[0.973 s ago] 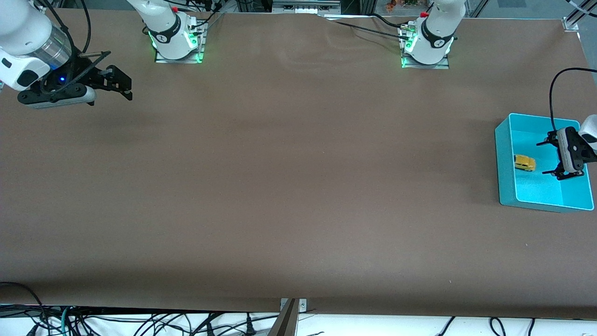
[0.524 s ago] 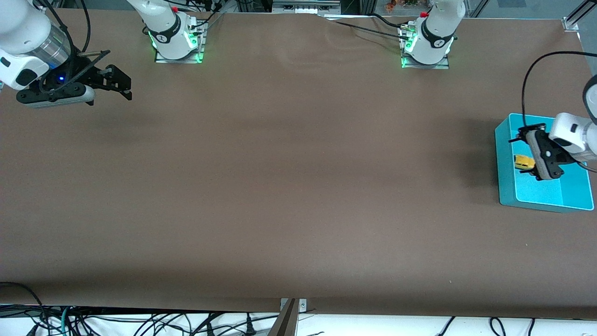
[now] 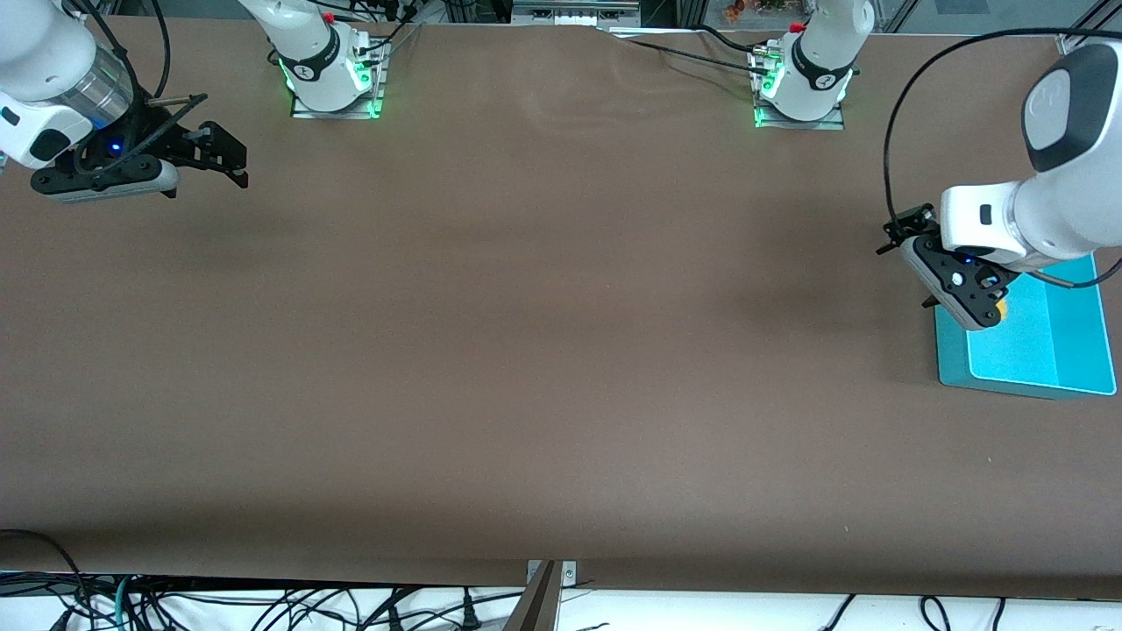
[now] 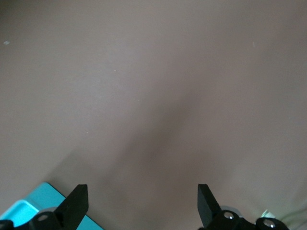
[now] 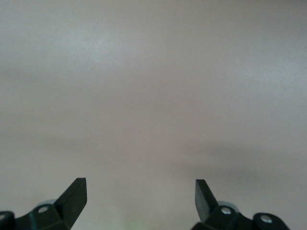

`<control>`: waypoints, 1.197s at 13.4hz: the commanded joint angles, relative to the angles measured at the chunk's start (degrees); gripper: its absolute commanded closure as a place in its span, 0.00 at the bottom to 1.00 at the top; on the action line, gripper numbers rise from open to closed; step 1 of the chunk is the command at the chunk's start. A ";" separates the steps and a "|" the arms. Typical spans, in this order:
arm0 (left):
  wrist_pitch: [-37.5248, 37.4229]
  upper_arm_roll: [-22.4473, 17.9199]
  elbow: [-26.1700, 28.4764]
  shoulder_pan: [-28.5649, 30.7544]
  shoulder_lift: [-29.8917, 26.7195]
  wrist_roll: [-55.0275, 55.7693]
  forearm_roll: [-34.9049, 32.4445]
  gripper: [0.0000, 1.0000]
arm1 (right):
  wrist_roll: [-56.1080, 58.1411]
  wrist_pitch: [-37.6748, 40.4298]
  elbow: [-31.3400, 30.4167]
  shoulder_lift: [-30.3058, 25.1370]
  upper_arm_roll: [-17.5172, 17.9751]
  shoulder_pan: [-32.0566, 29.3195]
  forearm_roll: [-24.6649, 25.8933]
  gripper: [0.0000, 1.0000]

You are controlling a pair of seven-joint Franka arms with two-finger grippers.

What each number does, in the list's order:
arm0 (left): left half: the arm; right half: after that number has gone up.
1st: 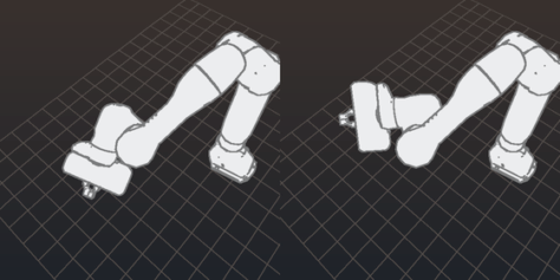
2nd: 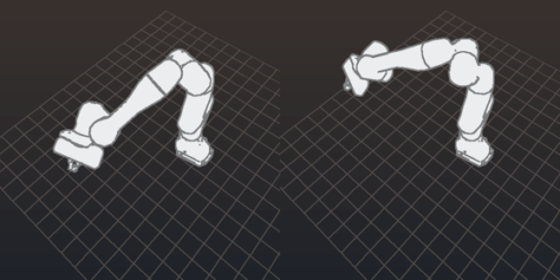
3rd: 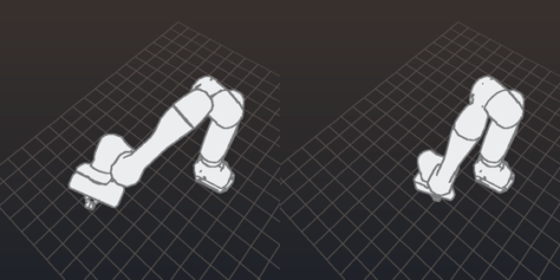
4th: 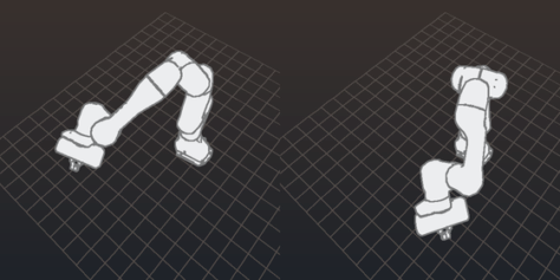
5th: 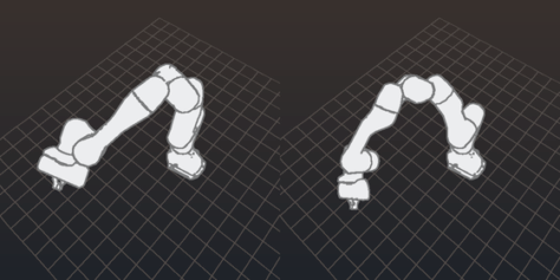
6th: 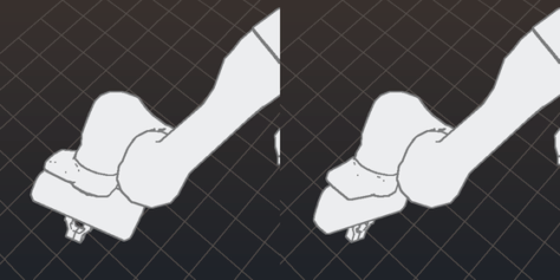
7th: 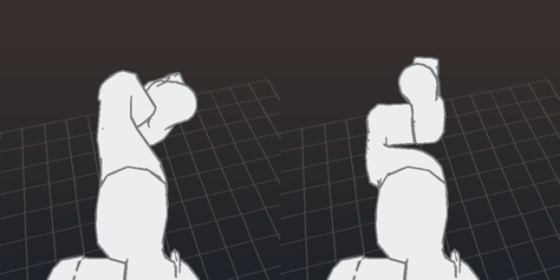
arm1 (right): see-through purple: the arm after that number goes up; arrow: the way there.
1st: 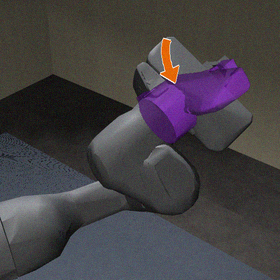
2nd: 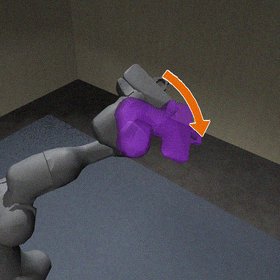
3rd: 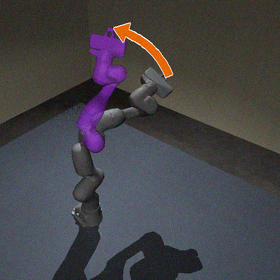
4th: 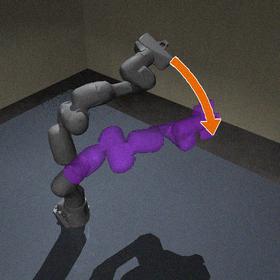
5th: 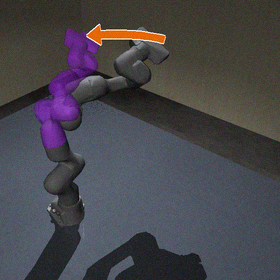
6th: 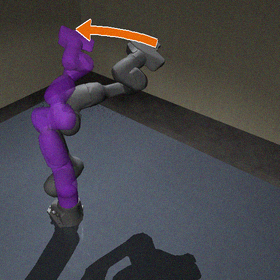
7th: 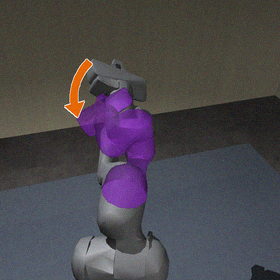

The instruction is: Wind and store yellow beetle car

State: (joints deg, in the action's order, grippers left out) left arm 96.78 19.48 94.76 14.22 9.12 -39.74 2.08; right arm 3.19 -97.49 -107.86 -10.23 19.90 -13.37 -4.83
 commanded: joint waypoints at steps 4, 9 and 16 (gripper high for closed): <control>-11.33 -0.85 -9.85 -4.81 -0.16 26.96 -1.81 0.00 | -0.12 1.16 2.04 0.56 0.58 -0.07 -0.89 0.00; -12.49 -3.03 -13.38 -9.03 -2.70 30.42 -8.76 0.00 | -0.56 1.25 2.04 0.47 0.58 -0.07 -0.80 0.00; -16.89 -17.11 -12.59 -15.19 -4.55 38.78 -0.06 0.00 | -0.29 1.34 2.04 0.47 0.58 -0.16 -0.80 0.00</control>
State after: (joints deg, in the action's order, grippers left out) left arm 80.80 4.08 81.93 -0.50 5.58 -2.34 0.28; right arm 3.19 -97.49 -107.29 -10.20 20.29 -13.37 -4.83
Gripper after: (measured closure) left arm 0.000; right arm 0.000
